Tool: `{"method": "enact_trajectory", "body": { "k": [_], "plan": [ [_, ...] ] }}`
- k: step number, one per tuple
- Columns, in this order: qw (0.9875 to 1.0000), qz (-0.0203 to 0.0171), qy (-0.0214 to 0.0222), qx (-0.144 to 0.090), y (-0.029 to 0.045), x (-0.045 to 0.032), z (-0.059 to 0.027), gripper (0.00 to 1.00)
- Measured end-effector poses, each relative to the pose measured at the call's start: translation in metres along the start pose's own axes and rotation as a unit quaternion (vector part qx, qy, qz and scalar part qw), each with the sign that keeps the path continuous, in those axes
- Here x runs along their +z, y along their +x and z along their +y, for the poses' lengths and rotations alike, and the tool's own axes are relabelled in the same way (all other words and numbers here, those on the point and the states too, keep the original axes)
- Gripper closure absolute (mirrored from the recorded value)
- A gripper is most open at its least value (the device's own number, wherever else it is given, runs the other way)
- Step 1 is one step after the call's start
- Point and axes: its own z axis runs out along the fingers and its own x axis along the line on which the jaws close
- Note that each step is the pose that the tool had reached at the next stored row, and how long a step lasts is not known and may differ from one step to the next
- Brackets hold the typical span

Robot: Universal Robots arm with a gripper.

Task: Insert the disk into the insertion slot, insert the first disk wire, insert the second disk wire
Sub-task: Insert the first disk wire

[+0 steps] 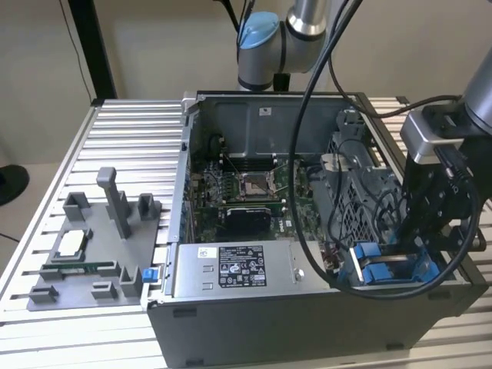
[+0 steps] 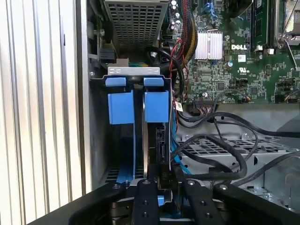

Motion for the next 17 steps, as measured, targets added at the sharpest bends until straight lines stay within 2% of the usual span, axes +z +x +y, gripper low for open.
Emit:
{"method": "enact_trajectory", "body": {
  "k": [7, 17],
  "plan": [
    [1.0, 0.0, 0.0, 0.0, -0.0007, -0.0083, 0.0002, 0.0],
    [1.0, 0.0, 0.0, 0.0, -0.002, -0.0256, 0.0005, 0.0]
  ]
}}
